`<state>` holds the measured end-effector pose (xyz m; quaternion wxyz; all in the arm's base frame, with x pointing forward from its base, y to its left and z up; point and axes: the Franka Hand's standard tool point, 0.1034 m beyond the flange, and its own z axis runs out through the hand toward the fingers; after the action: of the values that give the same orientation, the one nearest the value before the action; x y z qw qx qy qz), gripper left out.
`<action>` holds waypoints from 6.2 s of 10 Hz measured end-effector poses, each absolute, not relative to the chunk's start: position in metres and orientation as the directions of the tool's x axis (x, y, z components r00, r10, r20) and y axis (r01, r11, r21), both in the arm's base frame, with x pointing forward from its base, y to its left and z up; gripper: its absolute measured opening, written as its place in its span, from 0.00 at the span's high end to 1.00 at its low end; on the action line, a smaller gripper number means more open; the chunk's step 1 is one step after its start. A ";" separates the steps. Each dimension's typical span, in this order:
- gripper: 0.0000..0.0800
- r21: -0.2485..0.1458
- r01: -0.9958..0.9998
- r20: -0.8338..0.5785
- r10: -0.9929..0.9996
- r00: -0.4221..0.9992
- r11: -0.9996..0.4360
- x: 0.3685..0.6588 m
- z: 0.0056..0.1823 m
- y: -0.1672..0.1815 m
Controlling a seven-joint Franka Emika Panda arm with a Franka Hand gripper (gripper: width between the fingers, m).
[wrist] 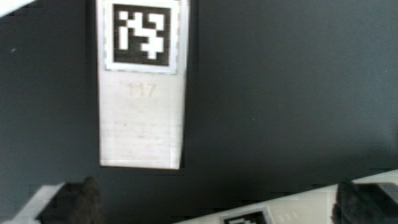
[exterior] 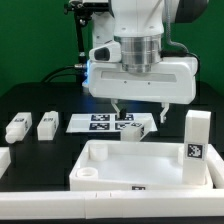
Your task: Assemble desk
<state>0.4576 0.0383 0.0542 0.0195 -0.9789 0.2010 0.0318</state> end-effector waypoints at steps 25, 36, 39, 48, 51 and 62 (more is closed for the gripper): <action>0.47 -0.016 -0.569 -0.832 -0.305 0.464 -0.822 0.434 0.019 0.020; 0.65 -0.096 -0.446 -0.617 -0.298 0.728 -0.890 0.500 0.122 0.003; 0.65 -0.162 -0.378 -0.426 -0.281 0.860 -0.912 0.525 0.138 -0.010; 0.65 -0.108 -0.196 0.300 -0.220 0.928 -0.975 0.585 0.159 -0.049; 0.65 -0.067 -0.201 0.410 -0.211 0.888 -0.977 0.585 0.155 -0.055; 0.65 -0.028 -0.176 0.454 -0.169 0.875 -0.984 0.605 0.138 -0.058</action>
Offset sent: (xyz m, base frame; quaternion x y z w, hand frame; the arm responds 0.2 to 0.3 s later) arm -0.0003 -0.0012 -0.0025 0.0765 -0.2997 0.0478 0.9498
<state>0.6052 -0.0583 0.1385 -0.0070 -0.9682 0.0891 -0.2336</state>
